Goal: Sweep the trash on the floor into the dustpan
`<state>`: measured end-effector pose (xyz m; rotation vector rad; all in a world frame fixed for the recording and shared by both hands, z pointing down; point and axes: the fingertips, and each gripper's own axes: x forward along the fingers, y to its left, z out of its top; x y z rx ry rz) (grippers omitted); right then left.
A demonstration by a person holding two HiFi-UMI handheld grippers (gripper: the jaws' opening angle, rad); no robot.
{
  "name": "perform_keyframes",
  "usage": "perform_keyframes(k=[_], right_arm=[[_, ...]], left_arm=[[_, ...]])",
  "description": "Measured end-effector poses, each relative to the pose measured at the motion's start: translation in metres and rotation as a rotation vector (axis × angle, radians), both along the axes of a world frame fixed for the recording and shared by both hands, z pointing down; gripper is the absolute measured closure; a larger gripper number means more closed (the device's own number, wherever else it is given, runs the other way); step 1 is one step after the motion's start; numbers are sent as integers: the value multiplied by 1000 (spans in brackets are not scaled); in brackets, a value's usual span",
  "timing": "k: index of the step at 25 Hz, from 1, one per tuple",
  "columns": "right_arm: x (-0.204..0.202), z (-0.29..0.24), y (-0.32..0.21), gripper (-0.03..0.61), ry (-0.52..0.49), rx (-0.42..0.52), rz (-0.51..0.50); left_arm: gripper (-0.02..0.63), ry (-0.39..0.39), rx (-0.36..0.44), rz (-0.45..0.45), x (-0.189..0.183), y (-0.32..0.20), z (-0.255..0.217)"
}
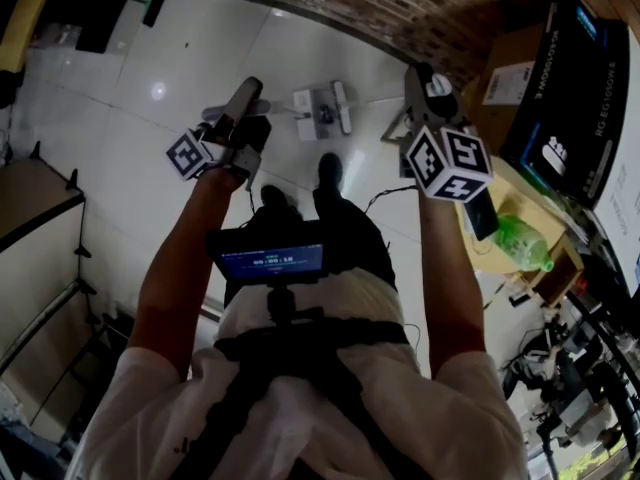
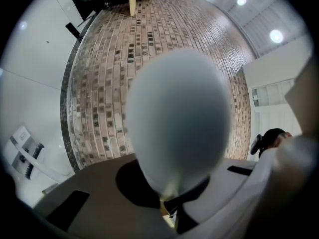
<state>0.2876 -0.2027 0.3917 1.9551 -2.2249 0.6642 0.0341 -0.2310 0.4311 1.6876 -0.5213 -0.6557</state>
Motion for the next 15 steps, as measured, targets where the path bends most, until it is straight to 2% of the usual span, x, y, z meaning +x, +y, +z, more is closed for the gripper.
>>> perform_keyframes(k=[7,15], right_arm=[[15,0,-26,512,73,-14,38],[19,12,-72,514,132,-63,152]], left_arm=[[612,32,14,-10,11,-42,-2],[614,43,13,89,31,-106,0]])
